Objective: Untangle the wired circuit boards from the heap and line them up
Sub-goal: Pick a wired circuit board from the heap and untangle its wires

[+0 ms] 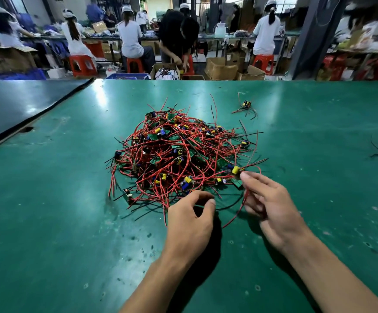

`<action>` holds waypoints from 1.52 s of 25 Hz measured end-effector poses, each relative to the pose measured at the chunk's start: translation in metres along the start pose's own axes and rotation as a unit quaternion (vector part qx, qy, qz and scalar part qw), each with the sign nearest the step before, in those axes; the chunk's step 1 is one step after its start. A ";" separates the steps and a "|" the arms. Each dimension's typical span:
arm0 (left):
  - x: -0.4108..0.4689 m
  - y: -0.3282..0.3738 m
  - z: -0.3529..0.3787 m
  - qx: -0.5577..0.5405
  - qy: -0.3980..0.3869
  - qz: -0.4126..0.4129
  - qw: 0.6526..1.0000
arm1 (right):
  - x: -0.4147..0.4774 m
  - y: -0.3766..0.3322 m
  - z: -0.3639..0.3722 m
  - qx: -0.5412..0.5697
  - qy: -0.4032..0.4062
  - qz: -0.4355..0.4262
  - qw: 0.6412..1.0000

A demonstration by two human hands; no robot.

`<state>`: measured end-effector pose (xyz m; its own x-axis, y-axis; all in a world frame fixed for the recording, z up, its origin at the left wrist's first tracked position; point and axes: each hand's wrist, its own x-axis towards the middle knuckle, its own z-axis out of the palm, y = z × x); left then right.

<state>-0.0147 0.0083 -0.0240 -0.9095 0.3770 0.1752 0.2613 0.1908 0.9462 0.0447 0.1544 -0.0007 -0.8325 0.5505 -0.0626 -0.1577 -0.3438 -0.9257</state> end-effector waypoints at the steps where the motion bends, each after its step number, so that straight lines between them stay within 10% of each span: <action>1: 0.001 0.000 0.001 -0.011 -0.002 -0.007 1.000 | 0.000 -0.004 -0.002 0.047 -0.014 0.008 0.999; 10: -0.001 0.009 0.000 -0.112 -0.014 0.001 0.994 | -0.005 -0.021 -0.009 0.345 -0.149 0.111 0.920; 16: -0.001 0.020 0.000 -0.281 -0.049 -0.028 0.958 | -0.013 -0.007 0.008 0.060 -0.148 0.097 0.982; 31: 0.016 0.005 -0.025 -0.367 -0.229 -0.204 0.878 | -0.005 -0.015 -0.012 -0.008 -0.170 0.102 0.980; 38: 0.009 0.013 -0.017 -0.343 -0.167 -0.175 0.907 | -0.013 0.000 -0.004 -0.148 -0.221 0.114 0.957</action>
<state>-0.0246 -0.0014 -0.0051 -0.7188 0.6784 -0.1520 -0.3920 -0.2149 0.8945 0.0579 0.1498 -0.0015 -0.9810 0.0894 -0.1724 0.1578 -0.1510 -0.9759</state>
